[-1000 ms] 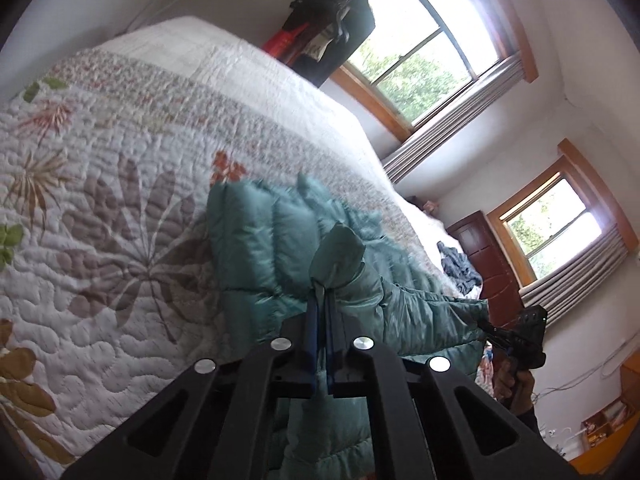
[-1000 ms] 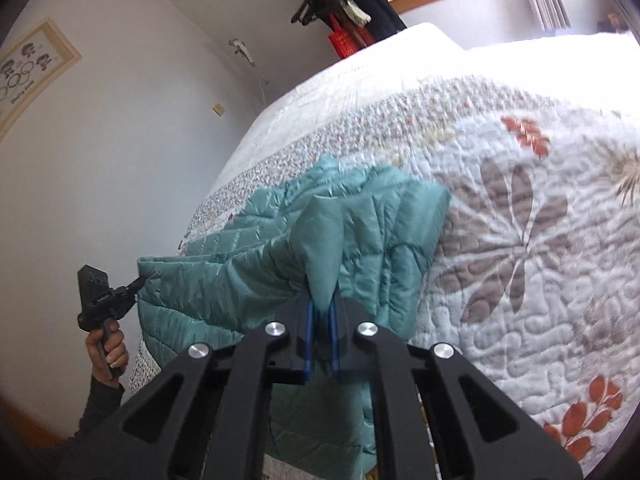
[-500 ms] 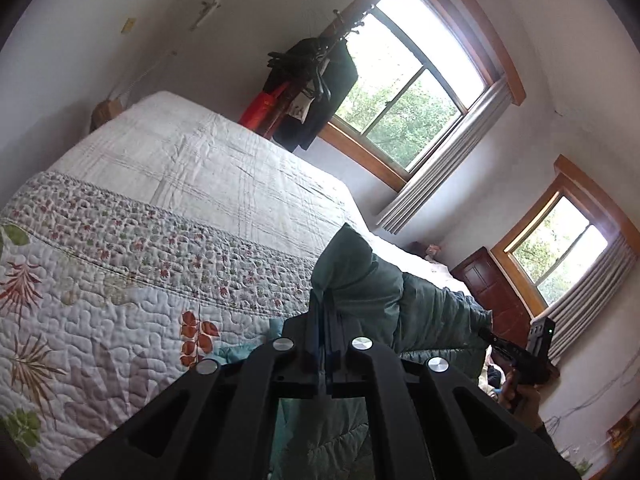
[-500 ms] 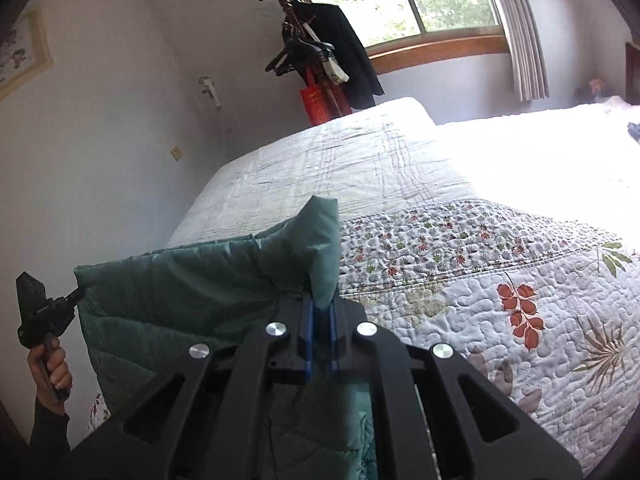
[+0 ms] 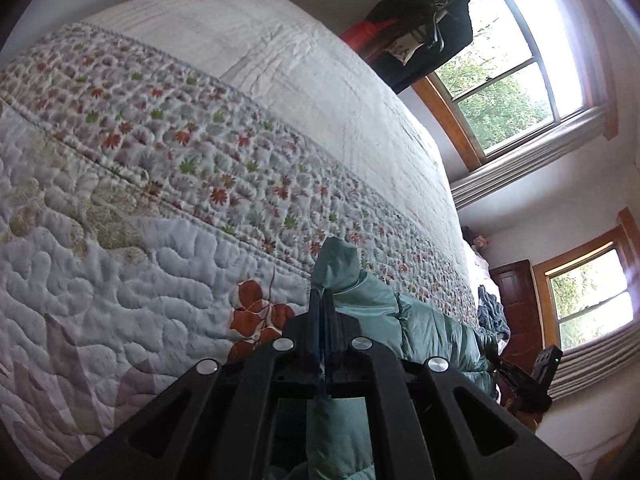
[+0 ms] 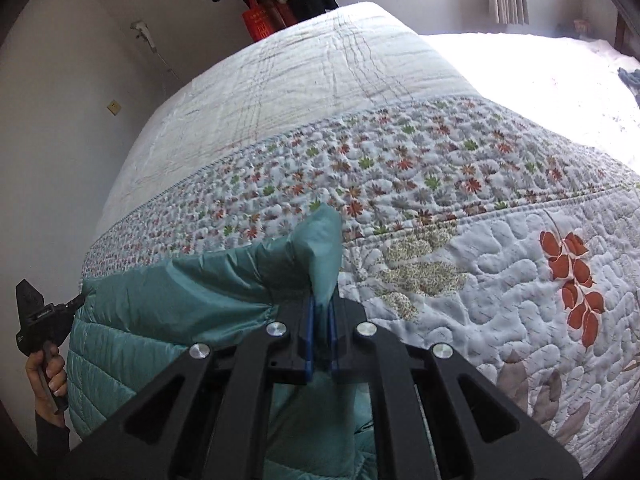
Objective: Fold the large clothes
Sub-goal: 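Carry the held hem further over the jacket toward the collar, then open both tools and release the folded hem onto the jacket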
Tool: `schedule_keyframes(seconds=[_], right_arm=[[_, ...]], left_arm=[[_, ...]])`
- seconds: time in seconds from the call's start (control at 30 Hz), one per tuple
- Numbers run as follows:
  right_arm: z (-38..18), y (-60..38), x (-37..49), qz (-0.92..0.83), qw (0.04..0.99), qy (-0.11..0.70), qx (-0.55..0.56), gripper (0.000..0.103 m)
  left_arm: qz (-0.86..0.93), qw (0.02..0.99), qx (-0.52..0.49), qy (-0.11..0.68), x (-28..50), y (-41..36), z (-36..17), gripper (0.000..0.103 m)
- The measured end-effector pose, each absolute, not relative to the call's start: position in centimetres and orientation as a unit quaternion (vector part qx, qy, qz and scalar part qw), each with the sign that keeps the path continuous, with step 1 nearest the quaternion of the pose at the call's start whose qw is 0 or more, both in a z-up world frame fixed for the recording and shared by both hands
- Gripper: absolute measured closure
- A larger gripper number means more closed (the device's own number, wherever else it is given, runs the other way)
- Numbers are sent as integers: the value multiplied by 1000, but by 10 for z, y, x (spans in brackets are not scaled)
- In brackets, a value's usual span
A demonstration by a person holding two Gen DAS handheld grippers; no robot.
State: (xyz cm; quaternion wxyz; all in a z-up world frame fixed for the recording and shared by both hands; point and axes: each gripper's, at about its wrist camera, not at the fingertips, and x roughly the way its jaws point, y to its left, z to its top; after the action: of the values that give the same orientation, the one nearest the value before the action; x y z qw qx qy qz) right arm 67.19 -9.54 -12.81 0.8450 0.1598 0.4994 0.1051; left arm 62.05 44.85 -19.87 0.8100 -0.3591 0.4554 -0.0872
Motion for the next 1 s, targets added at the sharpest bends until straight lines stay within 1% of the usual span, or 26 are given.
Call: schedule_keyframes(seconds=[0.2, 0.3, 0.37, 0.4, 0.43, 0.47, 0.5, 0.53, 0.63, 0.73, 0.8, 0.9, 0.97, 1.0], right_arm=[[-159, -95, 680, 105, 823, 534, 165, 99], [-168, -91, 680, 103, 815, 549, 157, 94], [-166, -91, 679, 101, 816, 550, 148, 87], [-163, -92, 679, 99, 817, 549, 145, 85], [-153, -94, 677, 98, 824, 539, 143, 83], [-141, -98, 673, 100, 834, 523, 143, 81], [-129, -101, 668, 106, 841, 509, 146, 80], [-115, -104, 661, 117, 847, 495, 152, 80], [-91, -105, 640, 151, 850, 477, 165, 80], [-100, -92, 626, 175, 835, 494, 169, 80], [-119, -86, 622, 171, 826, 512, 162, 80], [-151, -83, 628, 156, 812, 537, 166, 80], [-165, -87, 631, 153, 805, 545, 179, 83], [-170, -88, 633, 151, 802, 547, 185, 83]], left_arm=[[-78, 799, -354, 481, 626, 447, -220, 102], [-70, 792, -349, 496, 626, 445, -231, 102], [-66, 787, -343, 508, 625, 443, -233, 99], [-65, 785, -339, 515, 624, 443, -232, 93], [-65, 786, -337, 515, 622, 445, -227, 78], [-64, 791, -338, 506, 618, 448, -218, 69], [-63, 801, -340, 489, 613, 454, -205, 50], [-61, 813, -344, 465, 605, 461, -189, 39], [-104, 825, -361, 422, 582, 466, -155, 38], [-176, 812, -352, 431, 574, 436, -151, 38], [-193, 800, -348, 450, 572, 416, -163, 41], [-160, 795, -319, 491, 579, 405, -193, 52], [-136, 794, -299, 511, 584, 404, -212, 54], [-131, 794, -293, 516, 586, 404, -218, 54]])
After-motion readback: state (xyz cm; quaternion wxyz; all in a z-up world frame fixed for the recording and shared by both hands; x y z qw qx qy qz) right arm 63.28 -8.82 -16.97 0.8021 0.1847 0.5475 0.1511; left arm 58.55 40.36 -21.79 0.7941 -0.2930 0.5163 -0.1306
